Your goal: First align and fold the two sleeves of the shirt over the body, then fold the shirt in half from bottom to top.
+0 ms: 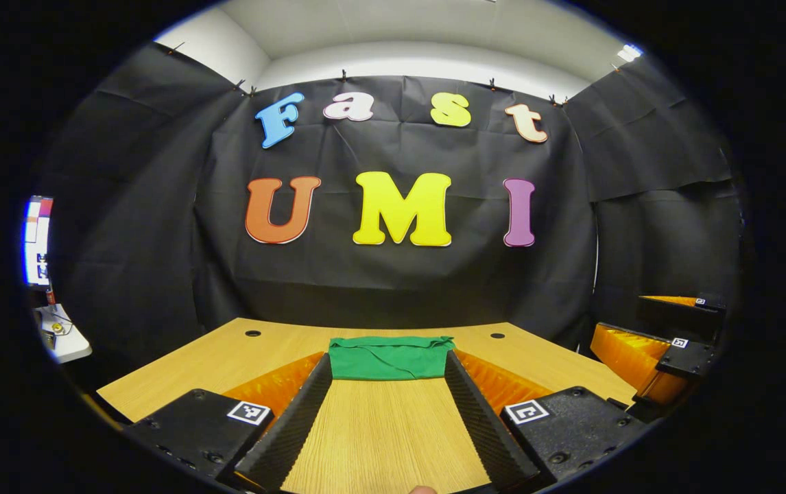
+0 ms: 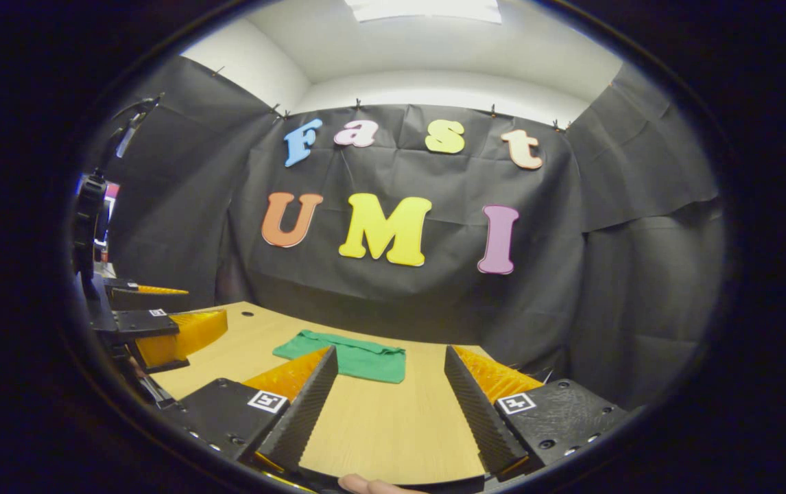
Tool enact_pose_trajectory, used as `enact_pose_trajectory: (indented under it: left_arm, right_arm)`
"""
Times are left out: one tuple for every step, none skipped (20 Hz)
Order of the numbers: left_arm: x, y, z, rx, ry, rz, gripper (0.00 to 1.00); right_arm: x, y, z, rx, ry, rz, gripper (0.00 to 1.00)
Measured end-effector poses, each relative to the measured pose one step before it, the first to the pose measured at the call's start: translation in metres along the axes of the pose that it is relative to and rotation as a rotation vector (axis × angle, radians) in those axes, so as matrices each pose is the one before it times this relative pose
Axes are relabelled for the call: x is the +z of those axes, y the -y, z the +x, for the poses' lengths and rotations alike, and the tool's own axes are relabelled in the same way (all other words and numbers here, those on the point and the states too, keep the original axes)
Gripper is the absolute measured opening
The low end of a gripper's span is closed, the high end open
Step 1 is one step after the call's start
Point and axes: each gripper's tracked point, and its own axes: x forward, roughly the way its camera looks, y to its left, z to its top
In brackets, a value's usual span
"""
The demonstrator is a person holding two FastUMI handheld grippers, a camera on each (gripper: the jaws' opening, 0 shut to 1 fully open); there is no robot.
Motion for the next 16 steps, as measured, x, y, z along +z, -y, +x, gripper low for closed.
enact_pose_trajectory:
  left_arm:
    - [-0.00193,0.00084,0.00014,-0.00087,-0.00244,0.00604,1.00]
    - [-0.00057,0.00069,0.00073,-0.00189,-0.00180,0.00511,1.00]
    - [-0.00053,0.00235,0.00174,-0.00345,-0.00178,0.00267,1.00]
    - [-0.00217,0.00197,0.00092,-0.00332,-0.00544,0.00168,1.00]
    - [-0.00281,-0.00013,0.00033,-0.00242,-0.00693,0.00182,1.00]
    - [-0.00208,-0.00011,0.00019,0.00139,-0.00631,-0.00078,1.00]
    - [0.00057,-0.00141,0.00001,0.00289,-0.00273,-0.00328,1.00]
    - [-0.00066,0.00023,0.00017,0.00118,-0.00403,-0.00182,1.00]
    - [-0.00101,-0.00021,0.00029,0.00133,-0.00513,-0.00025,1.00]
    - [-0.00004,-0.00063,0.00038,0.00245,-0.00161,-0.00045,1.00]
    - [0.00035,-0.00017,-0.00117,0.00129,0.00187,-0.00298,1.00]
    - [0.00043,0.00093,0.00034,-0.00377,-0.00002,-0.00012,1.00]
    - [-0.00093,-0.00024,0.00032,-0.00036,-0.00217,0.00051,1.00]
    - [-0.00097,-0.00035,0.00003,0.00147,-0.00114,0.00062,1.00]
    - [0.00034,0.00049,-0.00012,0.00047,0.00052,0.00181,1.00]
    - [0.00021,0.00029,0.00054,0.00023,0.00076,0.00201,1.00]
  right_arm:
    - [-0.00377,-0.00031,0.00037,0.00085,-0.00784,-0.00021,0.95]
    - [-0.00414,-0.00021,0.00073,0.00162,-0.00826,0.00027,0.96]
    - [-0.00433,0.00155,0.00032,-0.00079,-0.00784,-0.00070,0.95]
    - [-0.00351,0.00191,0.00196,-0.00431,-0.00945,-0.00036,0.95]
    - [-0.00371,0.00173,0.00108,-0.00315,-0.00927,0.00256,0.96]
    - [-0.00300,0.00100,0.00096,-0.00165,-0.01120,0.00505,0.96]
    - [-0.00257,0.00012,0.00065,0.00154,-0.00967,0.00891,0.96]
    - [-0.00114,0.00110,0.00125,0.00194,-0.00745,0.01201,0.96]
    - [-0.00150,0.00076,0.00072,0.00159,-0.00696,0.01085,0.96]
    - [-0.00171,0.00120,0.00061,0.00134,-0.00545,0.00788,0.95]
    - [-0.00105,0.00088,0.00084,-0.00005,-0.00600,0.00466,0.95]
    - [-0.00327,0.00159,0.00015,-0.00171,-0.00565,0.00210,0.95]
    - [-0.00319,0.00079,-0.00010,0.00006,-0.00654,0.00104,0.95]
    - [-0.00155,-0.00124,0.00069,0.00271,-0.00672,0.00093,0.96]
    - [0.00003,-0.00121,-0.00007,0.00230,-0.00562,0.00172,0.95]
    - [-0.00364,0.00028,-0.00002,0.00243,-0.00617,-0.00063,0.95]
